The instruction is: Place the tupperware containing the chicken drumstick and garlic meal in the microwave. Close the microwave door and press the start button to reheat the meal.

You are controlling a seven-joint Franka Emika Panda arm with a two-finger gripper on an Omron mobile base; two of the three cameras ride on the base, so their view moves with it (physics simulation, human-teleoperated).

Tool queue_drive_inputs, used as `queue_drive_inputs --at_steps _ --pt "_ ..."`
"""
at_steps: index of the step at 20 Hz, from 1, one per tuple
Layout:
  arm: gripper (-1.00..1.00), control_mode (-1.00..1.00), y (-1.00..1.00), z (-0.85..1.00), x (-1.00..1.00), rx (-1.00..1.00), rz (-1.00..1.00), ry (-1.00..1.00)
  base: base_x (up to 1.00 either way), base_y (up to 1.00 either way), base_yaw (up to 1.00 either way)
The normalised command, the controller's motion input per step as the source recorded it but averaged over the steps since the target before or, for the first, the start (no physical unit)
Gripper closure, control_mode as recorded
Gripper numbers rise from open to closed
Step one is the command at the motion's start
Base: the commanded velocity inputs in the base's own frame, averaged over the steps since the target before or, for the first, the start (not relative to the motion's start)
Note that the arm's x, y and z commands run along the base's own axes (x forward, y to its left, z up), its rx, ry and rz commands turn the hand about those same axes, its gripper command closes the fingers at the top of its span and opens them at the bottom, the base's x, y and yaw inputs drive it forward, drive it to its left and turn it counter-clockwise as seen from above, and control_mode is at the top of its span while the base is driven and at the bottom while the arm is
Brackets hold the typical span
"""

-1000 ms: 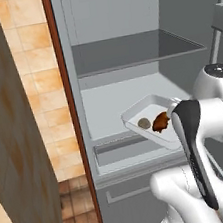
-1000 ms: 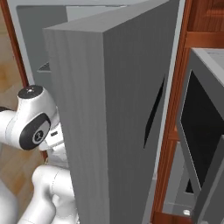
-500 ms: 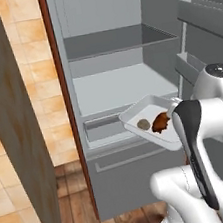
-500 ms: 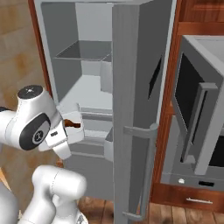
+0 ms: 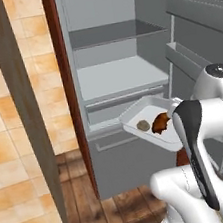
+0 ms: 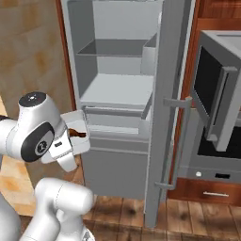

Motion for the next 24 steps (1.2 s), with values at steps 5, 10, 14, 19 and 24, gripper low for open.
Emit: queue_drive_inputs --at_steps 5,10,14,19,24 --pt "1.00 1.00 0.00 0.00 0.00 0.00 0.00 0.00 -0.64 0.39 -0.16" --pt "1.00 1.00 0.00 0.00 0.00 0.00 0.00 0.00 -0.64 0.26 -0.31" --pt "1.00 1.00 0.00 0.00 0.00 0.00 0.00 0.00 -0.79 0.14 -0.37" --pt "1.00 1.00 0.00 0.00 0.00 0.00 0.00 0.00 -0.66 0.06 -0.46" --pt "1.00 1.00 0.00 0.00 0.00 0.00 0.00 0.00 -0.16 -0.04 -0.52"
